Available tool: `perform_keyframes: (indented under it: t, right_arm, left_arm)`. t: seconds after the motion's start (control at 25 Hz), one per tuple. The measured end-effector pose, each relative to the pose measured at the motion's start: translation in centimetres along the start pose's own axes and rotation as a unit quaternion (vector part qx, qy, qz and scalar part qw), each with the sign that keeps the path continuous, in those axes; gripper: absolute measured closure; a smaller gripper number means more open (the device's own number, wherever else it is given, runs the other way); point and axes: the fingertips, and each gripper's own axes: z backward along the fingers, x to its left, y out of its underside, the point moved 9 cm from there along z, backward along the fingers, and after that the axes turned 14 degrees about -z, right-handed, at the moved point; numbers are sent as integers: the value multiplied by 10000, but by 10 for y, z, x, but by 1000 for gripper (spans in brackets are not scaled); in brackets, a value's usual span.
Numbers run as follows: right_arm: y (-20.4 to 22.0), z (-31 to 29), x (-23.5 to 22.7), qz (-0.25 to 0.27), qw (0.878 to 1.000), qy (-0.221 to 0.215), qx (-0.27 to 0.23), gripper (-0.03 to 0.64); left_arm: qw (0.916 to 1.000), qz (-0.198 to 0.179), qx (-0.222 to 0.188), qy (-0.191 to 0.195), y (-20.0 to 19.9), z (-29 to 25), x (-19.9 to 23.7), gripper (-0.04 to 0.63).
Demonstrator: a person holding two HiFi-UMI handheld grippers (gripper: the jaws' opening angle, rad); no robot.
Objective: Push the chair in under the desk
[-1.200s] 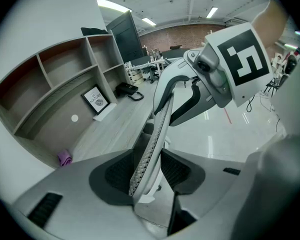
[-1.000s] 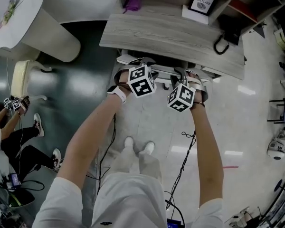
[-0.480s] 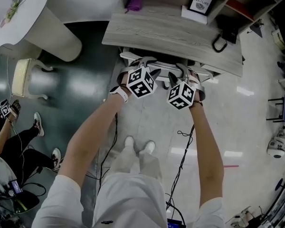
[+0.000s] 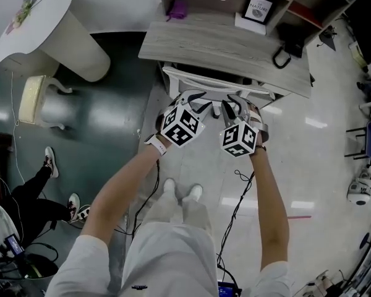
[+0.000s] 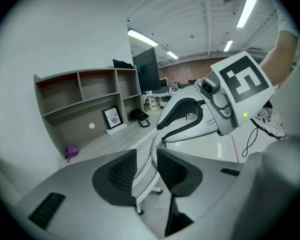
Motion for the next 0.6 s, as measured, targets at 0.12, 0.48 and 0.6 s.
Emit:
perform_keyframes:
  t: [0.12,0.48,0.6]
  right_arm:
    - [-3,27,5,-205,9997,89,-3,571]
    - [-20,117,27,-1044,9924,358,-546,603]
    - [-27,144,36,-1280,9881,476,-714,603]
  left_arm:
    - [9992,339,-173,-110,0,27,-13,504]
    - [9920,1126,-484,-293,0,119,-58,572]
    - [9899,1254,-490,-440,1,150,-69,580]
